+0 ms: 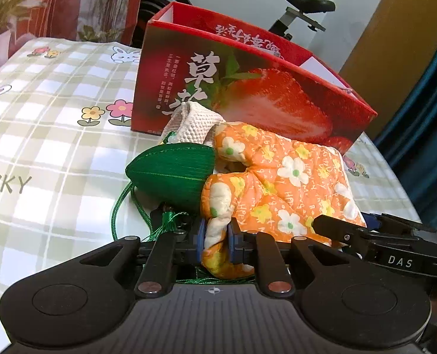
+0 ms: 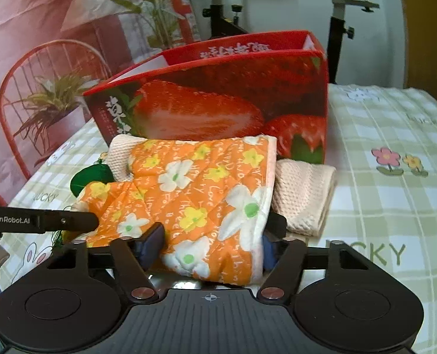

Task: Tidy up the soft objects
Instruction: 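Close the left gripper on the orange cloth while the right gripper grasps its edge, then lift the orange cloth with both grippers and carry it over the red box, then open both grippers to drop the orange cloth into the box, then move both grippers down to the green tasselled pouch on the table, then close the left gripper on the green pouch while the right gripper grasps it too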

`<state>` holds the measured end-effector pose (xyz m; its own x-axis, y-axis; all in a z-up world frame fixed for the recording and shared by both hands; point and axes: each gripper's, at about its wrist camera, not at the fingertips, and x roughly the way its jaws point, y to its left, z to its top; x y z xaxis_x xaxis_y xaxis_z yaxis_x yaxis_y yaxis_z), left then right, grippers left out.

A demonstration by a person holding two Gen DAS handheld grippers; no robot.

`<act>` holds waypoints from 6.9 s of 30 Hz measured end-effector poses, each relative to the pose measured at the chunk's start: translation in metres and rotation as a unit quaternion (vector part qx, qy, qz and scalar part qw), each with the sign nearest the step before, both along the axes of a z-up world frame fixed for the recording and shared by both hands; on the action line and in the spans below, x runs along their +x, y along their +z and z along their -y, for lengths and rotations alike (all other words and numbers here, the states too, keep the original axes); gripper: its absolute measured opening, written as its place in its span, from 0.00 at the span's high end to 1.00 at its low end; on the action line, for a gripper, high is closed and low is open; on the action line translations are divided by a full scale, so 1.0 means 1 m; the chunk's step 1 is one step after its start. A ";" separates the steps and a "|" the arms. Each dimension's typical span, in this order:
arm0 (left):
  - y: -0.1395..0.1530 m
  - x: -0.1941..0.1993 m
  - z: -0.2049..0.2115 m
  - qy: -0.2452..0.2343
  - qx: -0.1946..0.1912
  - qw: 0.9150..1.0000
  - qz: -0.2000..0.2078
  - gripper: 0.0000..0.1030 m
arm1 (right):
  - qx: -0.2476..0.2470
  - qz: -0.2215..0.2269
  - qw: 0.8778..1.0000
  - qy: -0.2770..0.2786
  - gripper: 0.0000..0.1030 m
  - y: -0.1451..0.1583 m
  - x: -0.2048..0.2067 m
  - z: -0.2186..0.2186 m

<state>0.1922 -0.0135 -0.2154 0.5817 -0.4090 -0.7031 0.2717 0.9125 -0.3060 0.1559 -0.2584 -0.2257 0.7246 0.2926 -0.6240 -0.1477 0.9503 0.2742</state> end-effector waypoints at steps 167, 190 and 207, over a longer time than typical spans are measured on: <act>-0.014 0.005 0.001 0.002 0.109 0.994 0.010 0.00 | -0.058 0.021 0.998 -0.024 0.00 -0.022 0.020 -0.024; 0.033 0.037 -0.062 -0.002 -0.041 0.999 0.005 0.45 | -0.065 0.042 0.993 0.088 0.36 0.027 0.046 -0.069; 0.002 0.050 -0.051 -0.010 -0.104 0.993 -0.051 0.48 | -0.063 0.018 0.981 0.180 0.54 0.016 0.065 -0.124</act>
